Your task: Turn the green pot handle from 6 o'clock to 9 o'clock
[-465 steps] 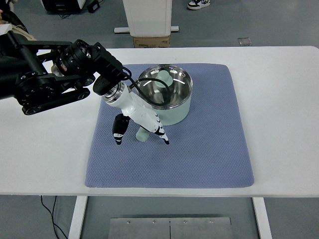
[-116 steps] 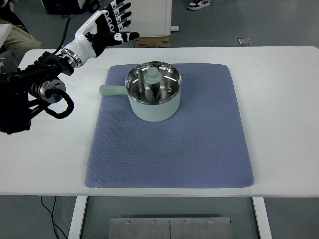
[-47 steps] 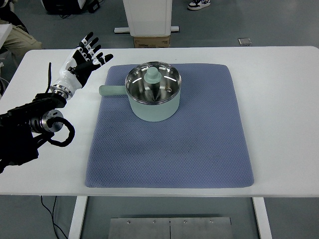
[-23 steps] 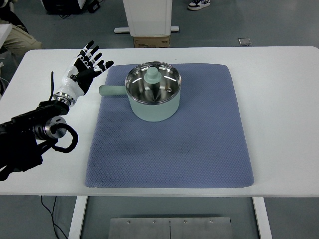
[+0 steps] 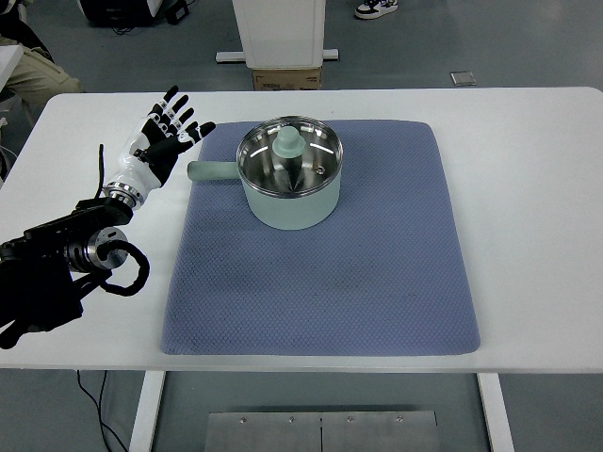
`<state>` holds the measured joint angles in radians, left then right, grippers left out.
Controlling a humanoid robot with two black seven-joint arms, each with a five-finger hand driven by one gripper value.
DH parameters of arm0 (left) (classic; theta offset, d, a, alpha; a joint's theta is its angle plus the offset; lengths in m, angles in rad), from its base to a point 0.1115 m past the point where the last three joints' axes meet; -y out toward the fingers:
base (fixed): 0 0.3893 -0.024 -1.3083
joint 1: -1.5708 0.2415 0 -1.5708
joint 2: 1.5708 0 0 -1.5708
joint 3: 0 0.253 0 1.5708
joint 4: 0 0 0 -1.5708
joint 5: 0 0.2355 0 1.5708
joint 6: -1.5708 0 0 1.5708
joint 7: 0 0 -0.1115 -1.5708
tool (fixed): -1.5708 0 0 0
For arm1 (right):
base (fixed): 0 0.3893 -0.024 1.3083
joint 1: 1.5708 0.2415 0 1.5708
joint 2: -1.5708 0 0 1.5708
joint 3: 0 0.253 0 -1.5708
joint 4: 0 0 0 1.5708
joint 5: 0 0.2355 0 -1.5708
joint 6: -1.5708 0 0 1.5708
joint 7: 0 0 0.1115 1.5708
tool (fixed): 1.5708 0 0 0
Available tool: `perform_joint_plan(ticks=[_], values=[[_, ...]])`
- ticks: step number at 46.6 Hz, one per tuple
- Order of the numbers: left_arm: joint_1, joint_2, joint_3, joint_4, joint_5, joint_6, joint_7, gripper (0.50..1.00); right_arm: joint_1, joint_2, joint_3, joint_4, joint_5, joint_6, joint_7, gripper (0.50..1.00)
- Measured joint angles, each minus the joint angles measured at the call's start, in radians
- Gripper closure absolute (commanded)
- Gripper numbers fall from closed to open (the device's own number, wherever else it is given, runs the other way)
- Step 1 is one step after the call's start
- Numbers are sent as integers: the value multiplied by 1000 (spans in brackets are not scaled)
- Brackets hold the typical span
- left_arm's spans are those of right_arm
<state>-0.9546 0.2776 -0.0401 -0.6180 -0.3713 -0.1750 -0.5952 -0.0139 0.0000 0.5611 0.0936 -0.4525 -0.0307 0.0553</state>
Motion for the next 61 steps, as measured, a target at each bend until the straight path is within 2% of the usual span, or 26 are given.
perform_joint_plan(ticks=[61], values=[[0,6,-14,2,11,-1,-3,500,1,0,0,0,0,0,0,500]])
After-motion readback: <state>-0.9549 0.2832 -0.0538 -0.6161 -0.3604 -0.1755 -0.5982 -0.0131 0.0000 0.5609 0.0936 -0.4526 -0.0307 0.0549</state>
